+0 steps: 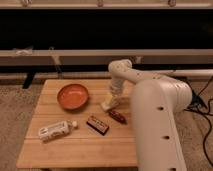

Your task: Place the white sponge in the ceramic cup

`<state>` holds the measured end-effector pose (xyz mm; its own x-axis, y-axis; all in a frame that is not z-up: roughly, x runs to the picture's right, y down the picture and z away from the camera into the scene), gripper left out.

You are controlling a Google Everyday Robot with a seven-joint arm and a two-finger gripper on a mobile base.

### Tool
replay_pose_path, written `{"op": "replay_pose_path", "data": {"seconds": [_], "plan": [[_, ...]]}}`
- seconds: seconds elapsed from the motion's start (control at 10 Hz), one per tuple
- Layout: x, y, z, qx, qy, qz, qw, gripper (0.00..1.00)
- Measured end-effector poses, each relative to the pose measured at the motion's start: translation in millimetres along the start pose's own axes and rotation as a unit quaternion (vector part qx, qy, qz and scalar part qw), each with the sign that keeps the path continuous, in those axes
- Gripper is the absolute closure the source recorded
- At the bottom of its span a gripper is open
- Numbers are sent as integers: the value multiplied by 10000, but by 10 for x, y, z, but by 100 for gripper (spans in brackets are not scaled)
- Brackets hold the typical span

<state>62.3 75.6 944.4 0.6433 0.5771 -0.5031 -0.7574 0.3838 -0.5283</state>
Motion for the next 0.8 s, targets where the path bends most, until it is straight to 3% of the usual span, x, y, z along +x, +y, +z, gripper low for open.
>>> {"op": "replay_pose_path", "data": {"seconds": [0.1, 0.2, 0.6, 0.8], "plan": [[10, 40, -12, -62, 2, -24, 10000, 48], [22, 93, -48, -176, -11, -62, 9998, 62], [26, 92, -56, -192, -19, -62, 9998, 98], [32, 86, -58, -192, -22, -55, 9998, 100]]}}
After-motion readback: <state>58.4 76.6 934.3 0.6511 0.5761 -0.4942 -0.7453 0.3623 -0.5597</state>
